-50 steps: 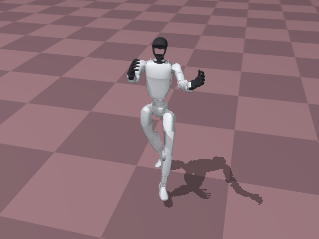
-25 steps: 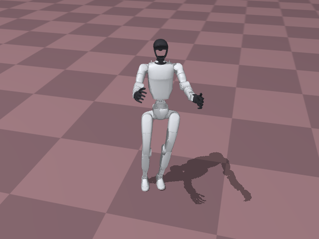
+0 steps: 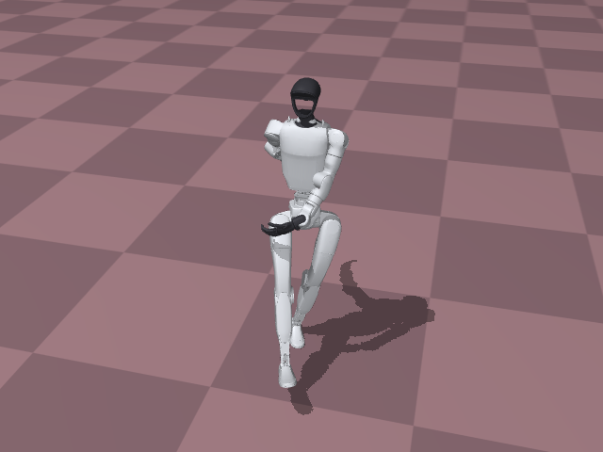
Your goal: Kungfu
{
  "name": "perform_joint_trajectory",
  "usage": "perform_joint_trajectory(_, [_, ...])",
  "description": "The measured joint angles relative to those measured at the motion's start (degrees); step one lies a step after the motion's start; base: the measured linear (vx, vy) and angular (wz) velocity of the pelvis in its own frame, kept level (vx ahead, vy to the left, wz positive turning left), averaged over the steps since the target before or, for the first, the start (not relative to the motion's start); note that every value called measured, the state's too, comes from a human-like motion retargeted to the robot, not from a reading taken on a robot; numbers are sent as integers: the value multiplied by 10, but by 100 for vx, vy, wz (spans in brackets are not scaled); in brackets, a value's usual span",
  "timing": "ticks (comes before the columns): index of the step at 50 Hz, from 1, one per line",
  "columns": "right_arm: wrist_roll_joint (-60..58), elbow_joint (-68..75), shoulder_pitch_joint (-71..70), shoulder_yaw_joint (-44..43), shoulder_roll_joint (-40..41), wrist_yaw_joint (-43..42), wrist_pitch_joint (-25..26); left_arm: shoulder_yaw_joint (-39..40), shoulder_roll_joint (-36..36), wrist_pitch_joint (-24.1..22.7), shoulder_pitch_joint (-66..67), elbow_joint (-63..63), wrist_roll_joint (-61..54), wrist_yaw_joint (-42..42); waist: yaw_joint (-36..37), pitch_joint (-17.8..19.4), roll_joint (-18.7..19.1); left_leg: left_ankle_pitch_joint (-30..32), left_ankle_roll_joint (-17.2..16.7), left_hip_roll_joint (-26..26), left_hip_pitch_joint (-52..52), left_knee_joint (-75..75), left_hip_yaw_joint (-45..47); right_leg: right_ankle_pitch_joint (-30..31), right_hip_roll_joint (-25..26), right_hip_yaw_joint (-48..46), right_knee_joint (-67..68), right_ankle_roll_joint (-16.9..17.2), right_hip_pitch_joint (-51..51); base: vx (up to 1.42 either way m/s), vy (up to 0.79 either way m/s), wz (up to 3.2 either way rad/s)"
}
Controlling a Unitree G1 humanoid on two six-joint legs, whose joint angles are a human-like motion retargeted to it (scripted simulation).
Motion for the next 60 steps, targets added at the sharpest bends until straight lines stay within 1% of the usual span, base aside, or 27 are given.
perform_joint_trajectory(4, [80,0,-9,-20,14,1,-11,-2,-10,-17,12,-2,-12,10,12,-16,6,-8,-14,3,-16,0,7,0,-9,-12,15,4,6,20,-10,-25])
perform_joint_trajectory(8, [82,0,-73,3,14,22,-80,0,-12,-32,20,-17,-5,5,8,-21,16,-14,-26,5,-21,1,3,12,-14,3,27,22,13,28,-8,2])
perform_joint_trajectory(11, [38,-22,-128,27,13,24,-136,4,-12,-68,26,-38,34,10,10,-26,23,-18,-35,6,-22,6,-2,19,-19,12,34,30,9,31,-8,5])
perform_joint_trajectory(14, [16,-134,-150,51,25,-3,-193,6,-5,-121,28,-76,92,12,14,-31,31,-22,-44,8,-22,13,-12,25,-25,26,38,25,-4,34,-14,24])
perform_joint_trajectory(18, [25,-329,-155,79,42,-70,-293,15,15,-197,37,-160,149,20,21,-42,41,-24,-57,12,-14,17,-35,38,-31,51,41,13,-35,43,-23,40])
perform_joint_trajectory(20, [64,-443,-149,99,40,-84,-333,30,28,-231,36,-215,150,31,26,-47,46,-23,-65,15,-9,19,-47,42,-38,58,43,6,-53,44,-24,48])
perform_joint_trajectory(22, [140,-568,-143,121,32,-67,-357,49,44,-251,26,-276,127,51,32,-51,51,-18,-72,18,-4,23,-60,44,-43,65,45,-9,-68,57,-33,62])
perform_joint_trajectory(25, [264,-747,-141,156,19,-47,-367,75,75,-255,-10,-375,71,91,39,-55,59,-2,-84,26,8,31,-89,37,-59,73,46,-32,-78,52,-34,97])
perform_joint_trajectory(27, [319,-844,-152,172,9,-60,-373,98,94,-244,-48,-430,41,122,48,-58,63,10,-89,34,20,35,-111,21,-67,86,49,-49,-74,59,-45,119])
perform_joint_trajectory(31, [310,-948,-230,180,-2,-139,-404,157,145,-197,-158,-507,5,182,72,-73,59,24,-95,50,37,42,-148,-72,-91,95,78,-77,-59,61,-60,113])
perform_joint_trajectory(32, [291,-950,-263,179,-5,-170,-412,172,158,-183,-190,-514,1,197,77,-77,54,23,-94,53,44,43,-154,-95,-98,99,89,-76,-52,58,-62,111])
perform_joint_trajectory(33, [272,-942,-300,176,-10,-205,-418,186,170,-172,-223,-513,-2,208,79,-77,47,19,-89,57,56,45,-157,-117,-106,102,95,-57,-37,63,-66,143])
perform_joint_trajectory(34, [259,-926,-343,173,-17,-234,-424,199,181,-167,-256,-505,-1,214,74,-78,33,13,-82,54,70,49,-164,-68,-135,64,89,-16,-16,67,-72,183])
perform_joint_trajectory(35, [248,-904,-387,170,-25,-262,-431,212,193,-165,-290,-492,1,216,65,-79,16,6,-74,47,86,54,-172,17,-174,4,77,35,9,74,-80,163])
perform_joint_trajectory(37, [228,-786,-516,155,-43,-288,-462,250,212,-209,-357,-407,40,188,85,-143,24,-1,-75,59,31,72,-159,-32,-143,100,175,-18,-115,67,-73,121])
perform_joint_trajectory(38, [220,-703,-587,136,-57,-286,-480,241,215,-248,-392,-344,74,202,88,-147,35,-11,-84,83,12,100,-152,-57,-145,81,214,-16,-135,35,-44,145])
perform_joint_trajectory(40, [205,-497,-748,102,-102,-254,-509,245,228,-285,-480,-170,177,263,70,-124,37,-3,-109,109,3,114,-106,-107,-180,52,267,-16,-139,3,-19,171])
perform_joint_trajectory(42, [198,-288,-867,82,-146,-236,-458,256,222,-215,-534,-26,229,289,47,-123,57,15,-154,153,-16,108,-34,-160,-207,19,326,-19,-150,1,-20,202])
perform_joint_trajectory(43, [203,-202,-910,71,-158,-219,-407,239,226,-199,-546,9,202,237,34,-118,65,23,-173,178,-22,108,7,-169,-223,2,339,-21,-149,14,-44,210])
perform_joint_trajectory(45, [230,-102,-970,45,-199,-178,-326,237,215,-177,-551,20,160,164,26,-109,65,44,-190,214,-23,90,107,-191,-252,-20,363,-25,-149,9,-50,194])
perform_joint_trajectory(48, [342,-71,-990,53,-227,-155,-370,238,183,-249,-529,-2,174,256,15,-105,56,83,-207,243,-22,35,251,-227,-269,-40,385,-29,-147,-17,-41,169])
perform_joint_trajectory(50, [396,-99,-994,66,-234,-171,-400,234,184,-310,-517,-7,201,335,-4,-91,67,106,-206,266,-19,3,345,-242,-280,-70,389,-33,-131,-14,-30,156])
perform_joint_trajectory(52, [386,-130,-990,67,-234,-183,-430,237,189,-329,-505,-2,233,378,-21,-81,80,124,-203,279,-10,-28,437,-253,-289,-92,393,-36,-118,-9,-16,136])
perform_joint_trajectory(53, [369,-145,-988,67,-232,-185,-445,241,192,-326,-502,1,252,393,-29,-74,79,133,-192,278,-5,-46,469,-259,-295,-96,397,-37,-114,-9,-19,112])
perform_joint_trajectory(55, [344,-153,-983,72,-240,-180,-453,248,189,-309,-495,7,259,380,-33,-63,82,156,-202,287,-12,-63,467,-268,-298,-114,401,-42,-106,-12,-17,79])
perform_joint_trajectory(57, [335,-147,-984,79,-258,-168,-449,247,190,-288,-494,7,216,320,-20,-54,83,168,-220,294,-36,-59,397,-273,-290,-124,401,-46,-105,-15,-14,36])
perform_joint_trajectory(60, [333,-141,-985,87,-284,-150,-445,244,197,-242,-494,9,156,248,-4,-45,85,168,-232,301,-49,-75,386,-286,-290,-137,409,-48,-110,-13,-6,48])
